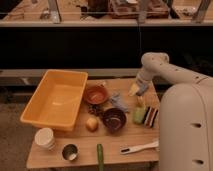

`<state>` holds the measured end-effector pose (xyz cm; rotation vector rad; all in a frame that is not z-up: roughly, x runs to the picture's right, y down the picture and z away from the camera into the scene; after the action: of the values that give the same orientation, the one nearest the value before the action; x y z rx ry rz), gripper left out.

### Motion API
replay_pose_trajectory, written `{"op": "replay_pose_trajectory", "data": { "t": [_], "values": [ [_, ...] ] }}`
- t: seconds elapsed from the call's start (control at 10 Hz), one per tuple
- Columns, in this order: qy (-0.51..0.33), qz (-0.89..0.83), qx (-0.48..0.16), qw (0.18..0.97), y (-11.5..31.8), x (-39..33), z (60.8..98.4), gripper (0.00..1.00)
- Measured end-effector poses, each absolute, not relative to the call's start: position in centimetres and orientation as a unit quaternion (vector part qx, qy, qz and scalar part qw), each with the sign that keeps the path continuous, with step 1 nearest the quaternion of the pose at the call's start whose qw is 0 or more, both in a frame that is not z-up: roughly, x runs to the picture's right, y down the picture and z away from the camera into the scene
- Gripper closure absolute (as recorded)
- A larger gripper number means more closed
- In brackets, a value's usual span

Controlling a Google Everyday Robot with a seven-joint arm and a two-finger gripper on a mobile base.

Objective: Place towel in red bowl

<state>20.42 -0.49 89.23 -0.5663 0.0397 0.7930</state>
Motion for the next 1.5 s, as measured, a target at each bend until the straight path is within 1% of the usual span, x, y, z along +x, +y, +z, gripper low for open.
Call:
{"op": "replay_pose_trajectory", "data": {
  "t": [0.3,0.5,0.7,0.9,1.2,1.5],
  "values": [
    [0.017,0.38,-0.271,0.884,-0.6,20.2,89.2,0.2],
    [0.003,0.366,-0.262,0.893,-1.9,19.1,88.4,0.2],
    [-0.01,0.346,-0.262,0.901,-3.1,15.7,87.7,0.2],
    [-0.016,0.328,-0.275,0.904,-3.2,12.1,87.7,0.2],
    [0.001,0.319,-0.312,0.895,-0.7,10.2,89.7,0.2],
    [0.018,0.334,-0.336,0.88,2.5,9.4,93.3,0.2]
  ]
}}
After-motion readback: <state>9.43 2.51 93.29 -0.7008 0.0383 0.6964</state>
